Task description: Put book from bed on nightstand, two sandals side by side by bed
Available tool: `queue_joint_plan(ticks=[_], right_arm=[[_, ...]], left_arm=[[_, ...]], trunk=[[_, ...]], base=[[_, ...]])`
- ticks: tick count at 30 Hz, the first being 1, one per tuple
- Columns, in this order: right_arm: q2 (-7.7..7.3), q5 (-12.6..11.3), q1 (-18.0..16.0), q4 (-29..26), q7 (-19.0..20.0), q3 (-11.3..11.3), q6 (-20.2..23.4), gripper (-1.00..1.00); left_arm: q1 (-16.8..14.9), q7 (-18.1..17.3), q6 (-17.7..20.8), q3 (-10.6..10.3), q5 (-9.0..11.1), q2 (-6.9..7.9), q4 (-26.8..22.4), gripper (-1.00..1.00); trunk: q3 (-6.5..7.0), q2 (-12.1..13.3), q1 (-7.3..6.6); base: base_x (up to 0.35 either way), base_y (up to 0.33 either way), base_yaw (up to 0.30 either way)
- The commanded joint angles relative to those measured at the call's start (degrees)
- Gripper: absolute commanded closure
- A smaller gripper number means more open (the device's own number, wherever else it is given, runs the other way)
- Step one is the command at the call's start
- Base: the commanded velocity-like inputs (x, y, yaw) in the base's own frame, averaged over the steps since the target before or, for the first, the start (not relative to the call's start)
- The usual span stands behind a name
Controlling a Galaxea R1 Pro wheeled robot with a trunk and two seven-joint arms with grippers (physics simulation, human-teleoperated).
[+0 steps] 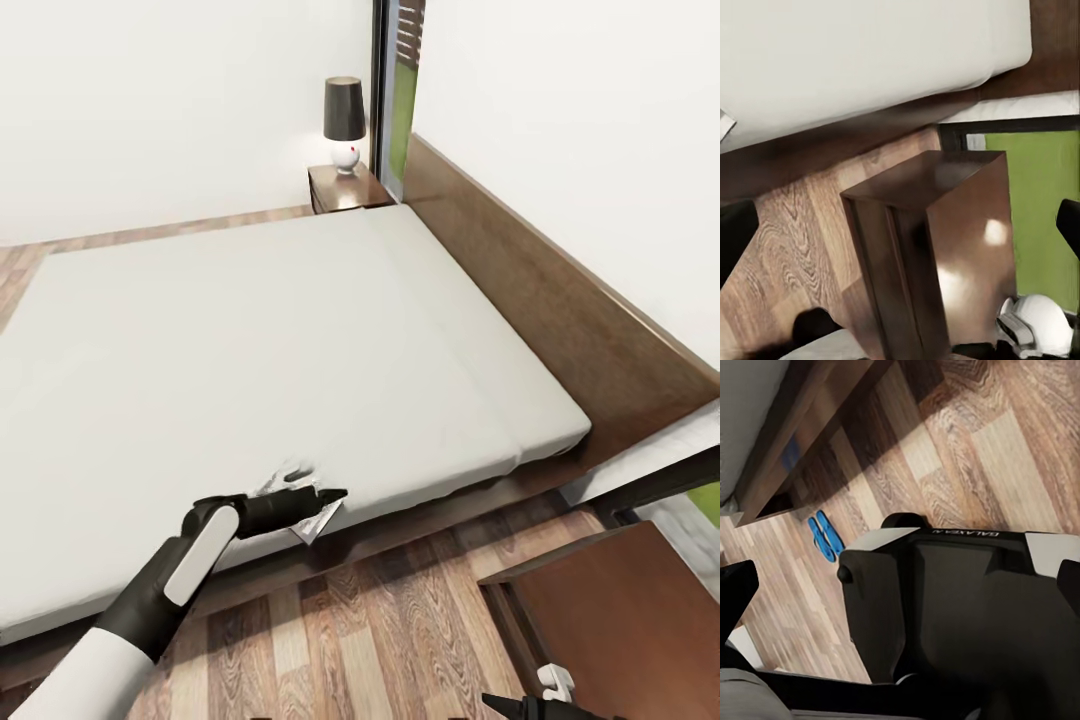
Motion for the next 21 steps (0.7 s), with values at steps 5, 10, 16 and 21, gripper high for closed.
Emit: queue_joint_plan(ticks=[5, 10, 16, 21], right_arm=[[0.03, 0.34, 0.01, -0.06, 0.24, -0.49, 0.59, -1.00], [0.01, 0.34, 0.00, -0.06, 0.24, -0.49, 0.58, -1.00], [0.02, 0.37, 0.00, -0.06, 0.24, -0.49, 0.57, -1.00], [0.02, 0.38, -0.01, -0.06, 0.24, -0.49, 0.57, -1.00]], left_arm=[[2.54, -5.47, 1.01, -0.01, 1.21, 6.32, -0.64, -1.00], [5.90, -13.97, -0.58, 0.00, 1.12, 11.25, 2.43, -1.00], [9.09, -20.40, -9.80, 0.00, 0.89, 14.08, 13.25, -1.00], [9.62, -33.93, -24.28, 0.00, -5.39, 14.25, 33.50, -1.00]], trunk=[[0.87, 1.99, -1.10], [1.77, 4.00, -2.20], [2.84, 6.40, -3.51], [3.74, 8.41, -4.61]], base=[[0.000, 0.000, 0.000], [0.000, 0.000, 0.000], [0.000, 0.000, 0.000], [0.000, 0.000, 0.000]])
